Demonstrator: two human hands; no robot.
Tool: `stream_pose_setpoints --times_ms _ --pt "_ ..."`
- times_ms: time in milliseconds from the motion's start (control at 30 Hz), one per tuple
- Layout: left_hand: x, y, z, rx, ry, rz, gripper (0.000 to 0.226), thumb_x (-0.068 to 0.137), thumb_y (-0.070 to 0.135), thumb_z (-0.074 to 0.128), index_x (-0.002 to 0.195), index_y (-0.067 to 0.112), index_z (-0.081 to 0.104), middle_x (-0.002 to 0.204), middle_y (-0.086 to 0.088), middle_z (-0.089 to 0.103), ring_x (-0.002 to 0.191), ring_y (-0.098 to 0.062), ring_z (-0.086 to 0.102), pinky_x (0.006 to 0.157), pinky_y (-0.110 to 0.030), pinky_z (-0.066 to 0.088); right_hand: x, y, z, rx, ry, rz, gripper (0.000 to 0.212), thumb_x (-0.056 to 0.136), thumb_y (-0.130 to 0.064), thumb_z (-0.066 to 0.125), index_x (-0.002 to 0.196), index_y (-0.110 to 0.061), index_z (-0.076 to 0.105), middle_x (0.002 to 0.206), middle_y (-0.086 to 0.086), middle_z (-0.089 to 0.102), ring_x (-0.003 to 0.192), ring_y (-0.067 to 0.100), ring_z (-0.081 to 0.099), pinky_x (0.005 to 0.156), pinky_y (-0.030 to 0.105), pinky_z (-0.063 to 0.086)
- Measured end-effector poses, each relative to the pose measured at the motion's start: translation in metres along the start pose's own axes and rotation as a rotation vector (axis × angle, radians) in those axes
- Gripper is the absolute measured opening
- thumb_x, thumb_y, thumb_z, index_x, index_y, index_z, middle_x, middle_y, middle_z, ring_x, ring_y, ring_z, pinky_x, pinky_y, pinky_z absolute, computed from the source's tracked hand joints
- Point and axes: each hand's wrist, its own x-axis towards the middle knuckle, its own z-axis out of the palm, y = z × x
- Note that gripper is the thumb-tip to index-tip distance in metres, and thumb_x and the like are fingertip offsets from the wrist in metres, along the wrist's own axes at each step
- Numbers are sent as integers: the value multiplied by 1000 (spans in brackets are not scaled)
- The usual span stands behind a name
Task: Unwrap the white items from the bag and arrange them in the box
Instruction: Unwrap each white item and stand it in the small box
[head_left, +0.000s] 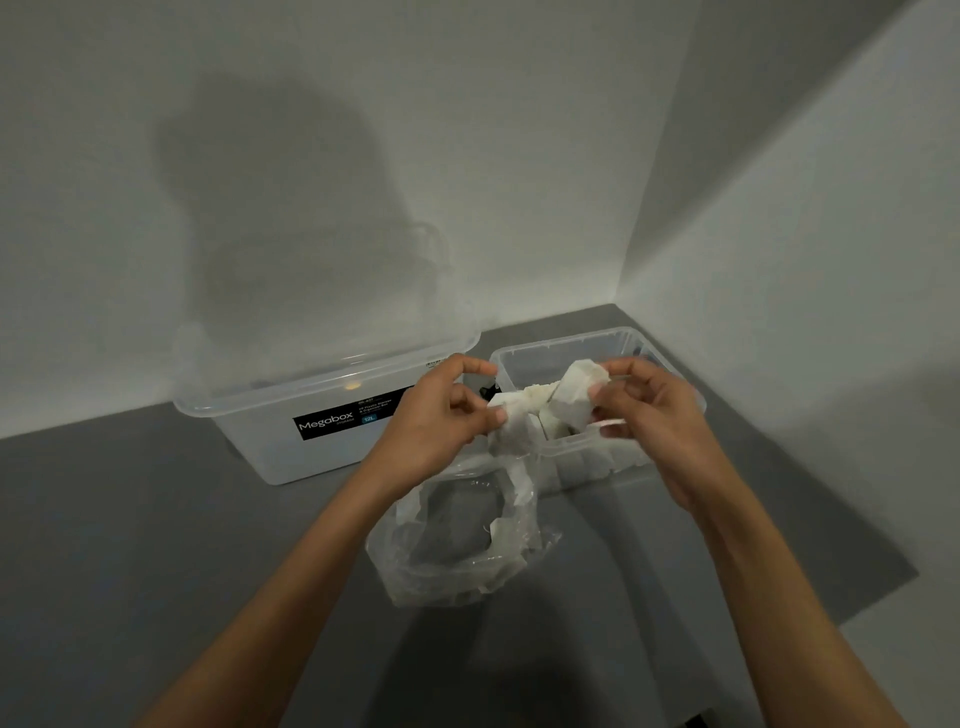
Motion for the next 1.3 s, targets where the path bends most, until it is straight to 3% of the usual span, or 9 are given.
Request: stream_pose_setpoints --times_ms 167,333,533,700,900,1133,1233,1300 --pt "21 15 15 59 7 27 27 86 21 68 112 23 61 80 -4 71 68 -5 63 65 -19 50 47 -13 -45 -144 20 -42 13 88 -1 59 94 -11 66 68 0 68 58 10 63 54 19 50" --pt "40 21 38 93 20 1 20 85 23 69 105 24 67 84 -5 70 79 -13 66 79 -34 56 99 -1 -69 -335 -61 74 8 89 -5 59 90 -7 66 78 10 67 64 16 65 54 19 53" --pt "59 22 60 118 63 -44 17 85 23 68 102 25 67 85 0 72 78 -10 69 80 -35 58 148 41 -62 -691 -310 220 11 87 -1 55 79 -2 62 75 15 65 60 17 63 58 25 56" --pt "63 24 70 112 105 -83 14 86 21 68 101 22 68 84 0 72 79 -11 69 78 -27 57 168 77 -53 -905 -438 259 12 82 5 56 89 4 66 85 22 68 67 26 66 69 36 60" --pt "63 20 77 98 163 -134 15 86 19 68 100 17 69 81 -2 72 76 -10 69 76 -26 58 181 95 -50 -1103 -426 183 25 73 3 69 97 1 69 93 15 68 84 27 68 78 34 58" --pt "65 18 87 101 200 -165 15 86 20 68 100 15 68 80 0 72 76 -10 69 76 -23 56 185 92 -52 -1191 -458 154 18 76 4 66 94 3 68 72 9 60 64 21 60 56 27 51" --pt "69 19 90 84 198 -173 15 86 18 68 100 15 69 83 -2 73 75 -11 70 72 -20 56 189 79 -55 -1168 -426 21 12 86 -1 55 95 -4 63 83 6 57 77 23 59 69 29 50" --pt "72 22 92 74 205 -176 14 86 17 68 99 14 69 82 -4 74 72 -10 69 63 -14 52 188 62 -60 -1038 -392 -86 15 89 -9 51 85 -8 65 80 5 64 73 21 63 74 31 55"
